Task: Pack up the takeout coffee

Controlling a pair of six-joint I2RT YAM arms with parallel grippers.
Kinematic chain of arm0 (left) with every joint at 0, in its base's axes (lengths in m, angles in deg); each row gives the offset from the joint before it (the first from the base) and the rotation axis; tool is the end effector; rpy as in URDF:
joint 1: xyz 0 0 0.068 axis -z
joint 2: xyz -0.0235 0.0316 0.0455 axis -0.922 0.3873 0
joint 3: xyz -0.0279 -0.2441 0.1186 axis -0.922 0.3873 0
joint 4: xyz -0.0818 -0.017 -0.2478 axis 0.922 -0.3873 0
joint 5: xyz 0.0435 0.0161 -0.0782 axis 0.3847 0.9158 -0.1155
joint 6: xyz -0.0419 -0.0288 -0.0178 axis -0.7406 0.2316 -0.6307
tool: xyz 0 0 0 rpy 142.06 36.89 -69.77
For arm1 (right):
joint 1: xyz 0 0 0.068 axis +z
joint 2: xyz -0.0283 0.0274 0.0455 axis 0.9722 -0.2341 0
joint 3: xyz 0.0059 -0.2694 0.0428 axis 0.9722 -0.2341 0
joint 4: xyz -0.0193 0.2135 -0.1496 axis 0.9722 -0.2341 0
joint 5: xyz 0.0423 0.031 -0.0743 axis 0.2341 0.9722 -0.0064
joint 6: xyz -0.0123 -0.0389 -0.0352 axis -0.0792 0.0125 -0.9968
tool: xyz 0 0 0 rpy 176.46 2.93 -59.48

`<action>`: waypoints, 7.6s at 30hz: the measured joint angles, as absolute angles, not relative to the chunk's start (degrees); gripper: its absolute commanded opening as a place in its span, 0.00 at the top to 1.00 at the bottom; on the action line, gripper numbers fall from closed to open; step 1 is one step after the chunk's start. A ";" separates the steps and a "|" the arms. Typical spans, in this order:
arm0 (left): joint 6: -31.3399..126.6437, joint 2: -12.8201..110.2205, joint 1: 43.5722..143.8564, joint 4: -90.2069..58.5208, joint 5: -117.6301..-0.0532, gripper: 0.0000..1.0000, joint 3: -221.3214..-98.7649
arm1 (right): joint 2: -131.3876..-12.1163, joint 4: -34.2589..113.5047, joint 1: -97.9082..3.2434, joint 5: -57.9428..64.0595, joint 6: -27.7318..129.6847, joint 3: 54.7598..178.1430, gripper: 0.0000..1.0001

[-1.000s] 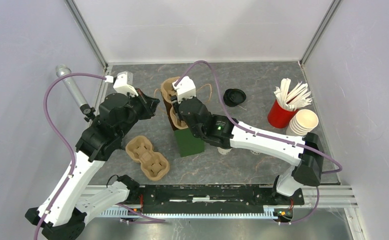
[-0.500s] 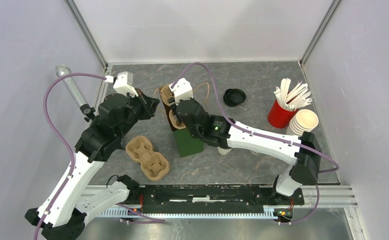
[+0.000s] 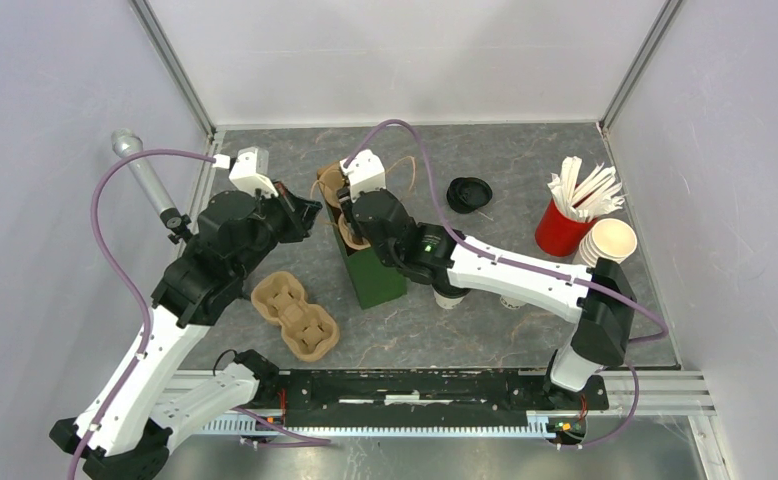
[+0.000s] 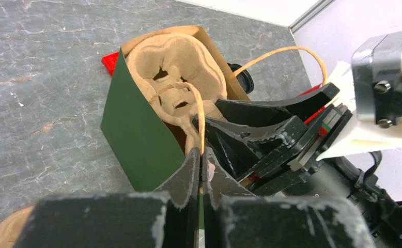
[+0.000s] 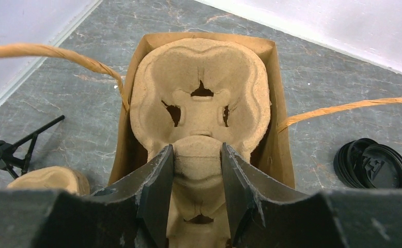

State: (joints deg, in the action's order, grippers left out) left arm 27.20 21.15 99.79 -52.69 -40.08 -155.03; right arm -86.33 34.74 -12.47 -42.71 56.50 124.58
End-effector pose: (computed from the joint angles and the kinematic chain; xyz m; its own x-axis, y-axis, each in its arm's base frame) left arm 0.1378 -0.0803 0.4179 -0.3925 -0.3681 -0.8429 0.2043 0.8586 -0.4701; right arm 0.1932 0.3458 0.3540 -0.2238 -0.0754 -0.9717 -0.4102 0.9117 0.0237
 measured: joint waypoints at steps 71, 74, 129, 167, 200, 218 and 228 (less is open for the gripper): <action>39.44 23.27 99.79 -63.70 -37.74 0.00 -164.21 | -46.00 26.11 -14.88 -26.43 48.50 101.98 0.02; 39.46 26.33 99.79 -64.36 -36.84 0.00 -164.71 | -44.56 28.30 -14.88 -29.01 46.38 96.56 0.02; 36.14 65.76 128.14 -84.91 -39.73 0.09 -205.69 | -28.95 3.16 -14.92 -55.87 74.97 104.48 0.02; 40.58 66.74 134.15 -91.57 -25.35 0.07 -217.76 | -27.75 -2.85 -14.96 -54.91 77.68 105.24 0.03; 58.76 92.99 130.90 -85.39 -43.27 0.00 -208.99 | -22.59 -13.04 -14.99 -63.83 81.40 113.46 0.02; 58.74 95.75 131.09 -85.23 -45.21 0.04 -207.14 | -23.16 -12.14 -14.99 -65.12 79.21 113.33 0.02; 58.74 96.08 131.09 -85.10 -46.22 0.14 -207.01 | -23.16 -12.12 -14.99 -65.14 78.79 113.31 0.02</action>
State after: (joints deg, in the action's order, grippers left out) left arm 58.74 96.08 131.09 -85.10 -46.22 -207.01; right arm -23.16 -12.12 -14.99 -65.14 78.79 113.31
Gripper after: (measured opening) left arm 0.901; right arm 0.979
